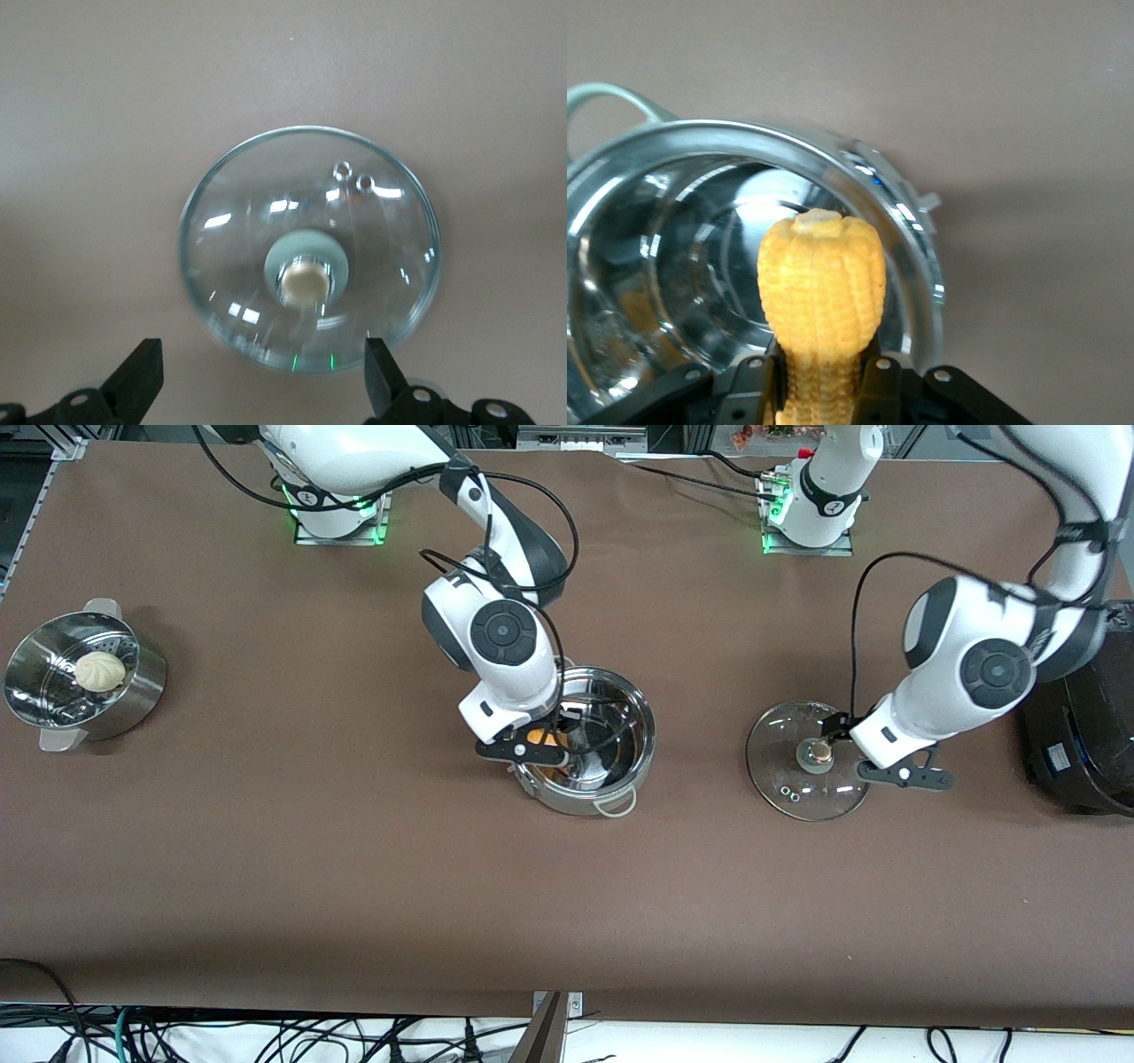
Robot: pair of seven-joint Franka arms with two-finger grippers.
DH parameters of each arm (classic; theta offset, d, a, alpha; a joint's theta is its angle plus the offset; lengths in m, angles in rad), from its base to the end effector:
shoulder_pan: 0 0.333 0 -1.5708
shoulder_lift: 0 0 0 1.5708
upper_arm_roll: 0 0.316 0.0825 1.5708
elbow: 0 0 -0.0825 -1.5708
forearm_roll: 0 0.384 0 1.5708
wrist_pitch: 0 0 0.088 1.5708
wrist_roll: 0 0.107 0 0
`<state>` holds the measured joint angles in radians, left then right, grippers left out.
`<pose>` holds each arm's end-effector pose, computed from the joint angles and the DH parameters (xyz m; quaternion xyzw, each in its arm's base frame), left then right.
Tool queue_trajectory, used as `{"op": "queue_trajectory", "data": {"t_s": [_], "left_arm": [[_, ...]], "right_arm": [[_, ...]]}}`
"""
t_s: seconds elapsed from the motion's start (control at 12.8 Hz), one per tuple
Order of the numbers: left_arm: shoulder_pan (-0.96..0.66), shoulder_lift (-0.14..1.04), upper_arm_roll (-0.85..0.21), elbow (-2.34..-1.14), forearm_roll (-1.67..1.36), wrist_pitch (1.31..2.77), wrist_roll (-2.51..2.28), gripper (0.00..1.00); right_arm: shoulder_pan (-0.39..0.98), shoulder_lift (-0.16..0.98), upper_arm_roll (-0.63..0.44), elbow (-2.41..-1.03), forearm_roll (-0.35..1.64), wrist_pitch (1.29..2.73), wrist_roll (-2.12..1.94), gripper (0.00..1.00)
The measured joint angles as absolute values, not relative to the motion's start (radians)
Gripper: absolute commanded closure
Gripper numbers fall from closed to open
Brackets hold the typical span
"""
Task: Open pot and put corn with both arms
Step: 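Carry the corn over the pot with the right gripper while the left releases the lid, then lower the corn into the pot and open the right gripper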
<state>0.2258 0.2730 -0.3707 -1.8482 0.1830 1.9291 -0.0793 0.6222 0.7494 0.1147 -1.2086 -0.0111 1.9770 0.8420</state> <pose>0.5979 -0.0628 0.3729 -0.9934 0.0699 0.0806 0.0426 0.5730 0.4876 0.3366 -0.9972 0.0660 0.0157 0.0321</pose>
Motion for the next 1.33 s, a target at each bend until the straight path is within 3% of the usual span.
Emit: {"op": "queue_trajectory", "data": {"t_s": [0.16, 0.39, 0.63, 1.02, 1.09, 1.33], "left_arm": [[0.224, 0.246, -0.385, -1.713, 0.165, 1.744, -0.079, 0.00], [0.225, 0.228, -0.389, -1.534, 0.068, 1.547, -0.084, 0.00], [0.227, 0.224, -0.391, -1.399, 0.059, 1.421, -0.092, 0.00], [0.224, 0.176, -0.398, -1.350, 0.020, 1.365, -0.106, 0.00], [0.223, 0.149, -0.390, -1.353, 0.009, 1.365, -0.115, 0.00], [0.168, 0.063, -0.249, -1.402, -0.007, 1.372, -0.117, 0.00]], "right_arm": [[0.627, 0.779, 0.115, -1.175, -0.011, 2.015, 0.851, 0.76], [0.634, 0.804, 0.115, -1.166, -0.011, 2.066, 0.855, 0.47], [0.643, 0.818, 0.115, -1.164, -0.011, 2.083, 0.881, 0.32], [0.642, 0.818, 0.112, -1.144, -0.011, 2.026, 0.889, 0.23], [0.641, 0.817, 0.109, -1.136, -0.011, 1.996, 0.889, 0.16], [0.593, 0.776, 0.100, -1.111, -0.011, 1.880, 0.842, 0.09]]}}
